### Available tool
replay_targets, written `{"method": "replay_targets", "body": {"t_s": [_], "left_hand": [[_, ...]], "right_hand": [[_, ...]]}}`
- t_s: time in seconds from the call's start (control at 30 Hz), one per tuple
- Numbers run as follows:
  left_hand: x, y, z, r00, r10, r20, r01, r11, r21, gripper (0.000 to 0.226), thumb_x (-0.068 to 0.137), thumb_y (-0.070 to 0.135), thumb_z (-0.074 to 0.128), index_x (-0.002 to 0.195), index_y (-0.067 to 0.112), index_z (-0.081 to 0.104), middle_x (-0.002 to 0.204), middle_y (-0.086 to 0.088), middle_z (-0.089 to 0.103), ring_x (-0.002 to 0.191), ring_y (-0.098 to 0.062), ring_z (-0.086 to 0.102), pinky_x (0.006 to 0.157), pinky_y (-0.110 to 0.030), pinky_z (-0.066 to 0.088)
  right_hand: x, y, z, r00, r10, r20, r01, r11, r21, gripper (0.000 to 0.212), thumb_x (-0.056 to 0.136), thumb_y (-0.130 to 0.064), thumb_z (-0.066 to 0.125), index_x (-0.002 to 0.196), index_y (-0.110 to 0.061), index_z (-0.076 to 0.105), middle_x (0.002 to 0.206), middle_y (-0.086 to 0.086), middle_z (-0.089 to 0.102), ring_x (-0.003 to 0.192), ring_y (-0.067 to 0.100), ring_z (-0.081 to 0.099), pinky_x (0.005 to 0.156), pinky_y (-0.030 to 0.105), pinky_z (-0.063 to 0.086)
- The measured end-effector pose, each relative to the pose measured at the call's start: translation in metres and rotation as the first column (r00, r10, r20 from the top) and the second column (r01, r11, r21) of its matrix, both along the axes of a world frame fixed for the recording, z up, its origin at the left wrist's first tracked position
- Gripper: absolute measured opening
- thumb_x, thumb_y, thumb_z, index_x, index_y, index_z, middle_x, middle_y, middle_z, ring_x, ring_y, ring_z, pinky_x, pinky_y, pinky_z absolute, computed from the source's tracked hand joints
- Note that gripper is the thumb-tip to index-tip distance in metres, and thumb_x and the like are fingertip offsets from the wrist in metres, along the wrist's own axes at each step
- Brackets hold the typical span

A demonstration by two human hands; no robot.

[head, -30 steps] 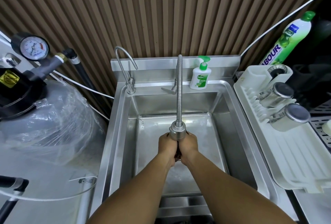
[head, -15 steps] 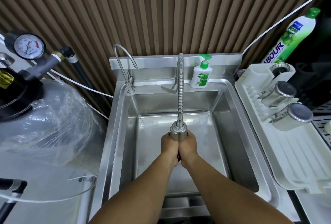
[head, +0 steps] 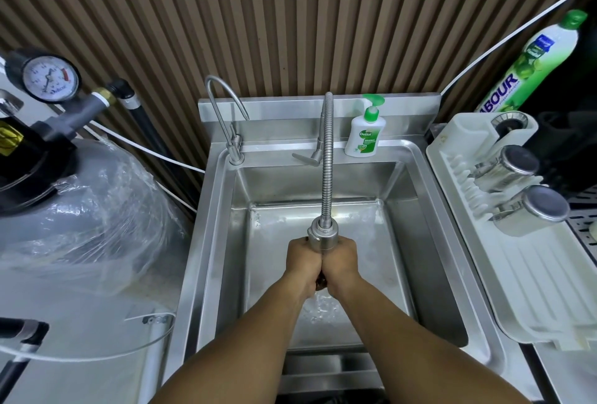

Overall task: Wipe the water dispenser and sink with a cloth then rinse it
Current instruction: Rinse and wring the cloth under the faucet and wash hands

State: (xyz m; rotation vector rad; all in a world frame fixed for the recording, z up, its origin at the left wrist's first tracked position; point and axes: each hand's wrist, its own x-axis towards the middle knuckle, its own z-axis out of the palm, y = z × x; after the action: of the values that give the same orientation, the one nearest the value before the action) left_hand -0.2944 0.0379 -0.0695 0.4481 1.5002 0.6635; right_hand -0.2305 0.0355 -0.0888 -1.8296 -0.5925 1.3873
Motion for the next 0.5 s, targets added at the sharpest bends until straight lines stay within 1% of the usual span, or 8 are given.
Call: {"method": "replay_targets", "body": {"t_s": [0.1,0.17,0.23,0.27,0.33,0.37,0.43,0.5], "left_hand": [[0.001,-0.002,0.001,1.000,0.007,0.000,-0.007,1.000,-0.017,0.023,0.086,0.004,0.054,0.064,0.011,0.054,0.060,-0.009,0.052,0.055,-0.024,0.050,0.054,-0.027,0.043],[-0.001,-0.005,0.001,1.000,0.019,0.009,-0.019,0.999,-0.034,0.016,0.088,0.011,0.057,0.072,0.009,0.057,0.063,-0.011,0.056,0.052,-0.023,0.051,0.051,-0.025,0.042],[-0.006,-0.007,-0.001,0.999,0.044,0.022,-0.043,0.997,-0.062,0.021,0.091,0.027,0.058,0.080,0.009,0.062,0.065,-0.012,0.062,0.050,-0.024,0.053,0.047,-0.023,0.040],[-0.010,-0.007,-0.003,0.998,0.055,0.020,-0.054,0.996,-0.074,0.027,0.092,0.034,0.057,0.084,0.010,0.065,0.068,-0.011,0.066,0.051,-0.023,0.055,0.046,-0.022,0.040],[-0.018,-0.007,-0.006,0.997,0.072,0.023,-0.070,0.994,-0.083,0.035,0.095,0.041,0.056,0.095,0.009,0.070,0.075,-0.011,0.070,0.053,-0.023,0.059,0.045,-0.022,0.042],[-0.022,-0.008,-0.007,0.996,0.083,0.041,-0.080,0.993,-0.082,0.037,0.097,0.041,0.056,0.101,0.008,0.072,0.079,-0.012,0.073,0.054,-0.024,0.061,0.045,-0.023,0.044],[-0.028,-0.008,-0.008,0.988,0.120,0.097,-0.114,0.991,-0.069,0.038,0.100,0.039,0.056,0.111,0.007,0.072,0.091,-0.015,0.077,0.067,-0.028,0.068,0.053,-0.030,0.051],[-0.032,-0.009,-0.008,0.978,0.156,0.135,-0.147,0.986,-0.075,0.036,0.102,0.038,0.054,0.114,0.008,0.071,0.099,-0.015,0.078,0.086,-0.031,0.072,0.070,-0.037,0.055]], "right_hand": [[0.002,-0.002,0.005,0.999,0.028,-0.034,-0.029,0.999,-0.017,0.022,0.080,-0.008,0.062,0.064,-0.010,0.048,0.055,0.007,0.048,0.057,0.021,0.044,0.053,0.028,0.036],[0.004,-0.006,0.007,0.996,0.049,-0.072,-0.052,0.998,-0.031,0.021,0.089,-0.016,0.059,0.070,-0.009,0.053,0.059,0.010,0.055,0.054,0.023,0.051,0.050,0.027,0.040],[0.007,-0.010,0.008,0.986,0.045,-0.162,-0.055,0.997,-0.058,0.030,0.092,-0.036,0.051,0.078,-0.011,0.061,0.071,0.014,0.065,0.063,0.029,0.063,0.055,0.035,0.050],[0.010,-0.012,0.009,0.978,0.032,-0.205,-0.048,0.996,-0.071,0.035,0.090,-0.042,0.046,0.082,-0.013,0.064,0.079,0.017,0.068,0.072,0.031,0.066,0.061,0.041,0.053],[0.018,-0.015,0.011,0.967,0.006,-0.256,-0.026,0.997,-0.075,0.037,0.093,-0.040,0.043,0.089,-0.012,0.067,0.089,0.021,0.071,0.080,0.032,0.068,0.069,0.042,0.054],[0.023,-0.018,0.014,0.962,-0.002,-0.274,-0.018,0.997,-0.073,0.035,0.097,-0.035,0.042,0.092,-0.010,0.067,0.087,0.019,0.071,0.079,0.031,0.066,0.066,0.039,0.051],[0.033,-0.023,0.014,0.936,-0.036,-0.349,0.010,0.997,-0.074,0.034,0.101,-0.032,0.043,0.096,-0.008,0.066,0.086,0.014,0.068,0.076,0.029,0.061,0.061,0.037,0.045],[0.039,-0.027,0.015,0.897,-0.077,-0.435,0.047,0.996,-0.079,0.035,0.102,-0.032,0.042,0.101,-0.009,0.067,0.092,0.013,0.068,0.082,0.029,0.060,0.067,0.039,0.046]]}}
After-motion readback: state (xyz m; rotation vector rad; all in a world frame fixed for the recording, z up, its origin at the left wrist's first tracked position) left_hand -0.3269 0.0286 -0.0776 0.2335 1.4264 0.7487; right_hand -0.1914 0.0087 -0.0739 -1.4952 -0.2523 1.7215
